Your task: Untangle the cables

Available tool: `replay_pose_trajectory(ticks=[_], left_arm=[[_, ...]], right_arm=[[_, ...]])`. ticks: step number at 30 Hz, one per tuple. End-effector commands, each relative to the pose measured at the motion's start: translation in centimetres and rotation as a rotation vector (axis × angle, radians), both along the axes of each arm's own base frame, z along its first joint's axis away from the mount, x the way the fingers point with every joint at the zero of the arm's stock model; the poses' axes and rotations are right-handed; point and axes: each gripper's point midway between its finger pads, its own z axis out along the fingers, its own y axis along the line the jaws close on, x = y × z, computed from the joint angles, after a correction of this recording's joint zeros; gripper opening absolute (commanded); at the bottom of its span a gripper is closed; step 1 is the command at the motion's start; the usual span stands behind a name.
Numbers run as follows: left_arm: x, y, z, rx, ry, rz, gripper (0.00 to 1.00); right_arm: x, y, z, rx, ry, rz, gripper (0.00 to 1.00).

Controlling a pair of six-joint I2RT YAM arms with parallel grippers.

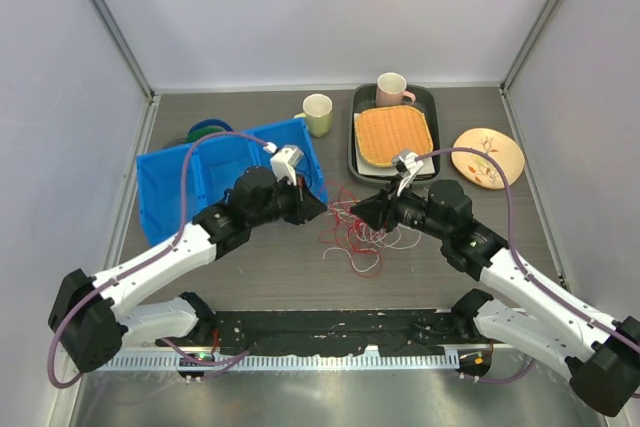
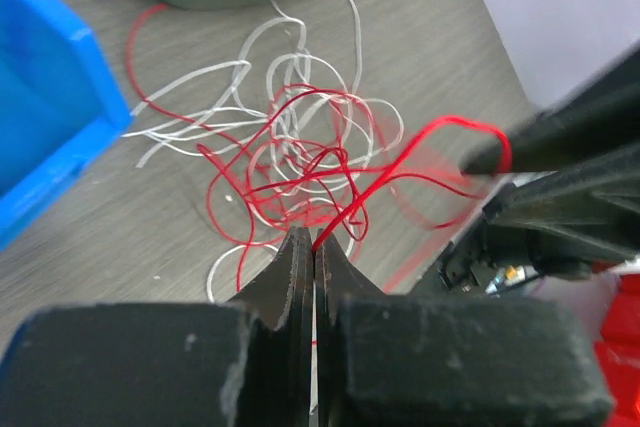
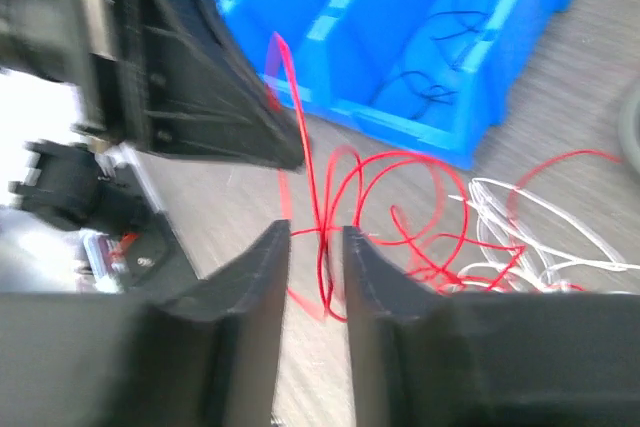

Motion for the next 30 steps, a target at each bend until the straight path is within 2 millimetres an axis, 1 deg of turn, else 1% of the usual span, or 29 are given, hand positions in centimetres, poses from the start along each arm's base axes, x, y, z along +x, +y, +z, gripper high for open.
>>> replay_pose_trajectory(ticks=[1,2,3,4,5,6,7,8,9,11,12,13,15,16,17,18,19,20,22,23,24,25,26,27,28,29,30], left_arm=[[2.2,2.6,4.7,-0.028,-0.125,0.185,0.0],[2.0,2.9,6.0,-0.041,-0.164,0.181,0.0],[1.9,3.0,6.5,-0.047,-0.18,0.172,0.0],[1.3,2.8,6.9,-0.053,-0.186,0.134,0.0],[0.7,2.6,7.8,-0.064,-0.214,0.1,0.0],[0.3,2.4,8.1,-0.074,-0.223,0.073,0.0],[0.0,2.3,8.5,-0.086,-0.231,0.052,0.0],[-0.8,2.0,8.9,-0.104,-0.234,0.011,0.0],[-1.2,1.9,9.3,-0.118,-0.245,-0.008,0.0],[-1.7,1.7,9.9,-0.138,-0.253,-0.037,0.0],[-1.9,1.9,10.6,-0.151,-0.266,-0.038,0.0],[-2.1,2.0,11.2,-0.162,-0.277,-0.038,0.0],[-2.5,2.4,13.7,-0.204,-0.316,-0.037,0.0],[-2.9,2.5,14.5,-0.215,-0.33,-0.044,0.0],[-3.2,2.8,16.3,-0.238,-0.358,-0.048,0.0],[-3.5,3.0,16.7,-0.232,-0.359,-0.053,0.0],[-3.8,3.4,17.6,-0.232,-0.383,-0.051,0.0],[-4.0,3.8,19.5,-0.248,-0.415,-0.04,0.0],[-3.4,4.7,20.3,-0.219,-0.427,0.012,0.0],[-3.4,5.3,22.4,-0.227,-0.465,0.032,0.0],[-3.3,5.7,22.5,-0.204,-0.462,0.05,0.0],[-3.1,6.4,24.4,-0.215,-0.493,0.087,0.0],[-2.7,6.5,24.7,-0.197,-0.505,0.098,0.0],[-2.6,6.8,25.0,-0.183,-0.51,0.111,0.0],[-2.1,7.6,26.4,-0.187,-0.533,0.16,0.0],[-1.8,7.7,26.8,-0.177,-0.542,0.17,0.0],[-1.4,8.3,27.0,-0.158,-0.54,0.211,0.0]], right_arm=[[3.1,-1.8,-0.4,-0.044,0.014,-0.203,0.47],[3.8,-2.2,-0.9,-0.057,0.028,-0.249,0.54],[4.3,-2.6,-1.1,-0.063,0.031,-0.283,0.63],[4.3,-2.5,-1.0,-0.064,0.031,-0.282,0.66],[4.3,-2.4,-1.0,-0.062,0.032,-0.276,0.69],[3.9,-2.0,-0.8,-0.052,0.031,-0.245,0.71],[3.8,-1.8,-0.5,-0.044,0.012,-0.225,0.72],[3.5,-1.7,-0.6,-0.041,0.009,-0.211,0.72],[3.3,-1.5,-0.1,-0.029,-0.014,-0.191,0.73],[2.1,-0.6,-0.1,-0.015,-0.03,-0.102,0.73],[1.7,-0.2,0.4,0.004,-0.052,-0.068,0.73],[0.8,0.5,0.5,0.016,-0.055,-0.001,0.73],[0.6,0.7,0.4,0.02,-0.054,0.021,0.73],[0.9,0.7,-0.1,0.01,-0.04,0.008,0.73],[1.6,0.4,-0.4,-0.003,-0.035,-0.035,0.73],[2.0,0.1,-1.0,-0.023,-0.012,-0.067,0.73],[2.5,0.0,-1.5,-0.039,0.002,-0.088,0.73],[2.8,0.1,-1.9,-0.054,0.019,-0.093,0.73],[2.9,0.6,-2.7,-0.066,0.044,-0.072,0.73],[3.1,1.0,-3.7,-0.082,0.079,-0.069,0.73],[3.5,0.9,-4.6,-0.107,0.108,-0.089,0.72],[3.9,0.8,-5.2,-0.124,0.132,-0.106,0.71],[4.2,1.0,-5.6,-0.143,0.15,-0.109,0.71],[4.1,1.4,-7.2,-0.174,0.2,-0.086,0.71],[4.0,1.9,-7.8,-0.179,0.226,-0.065,0.7],[3.9,2.4,-7.9,-0.177,0.239,-0.043,0.7],[4.0,2.8,-9.2,-0.192,0.277,-0.032,0.69]])
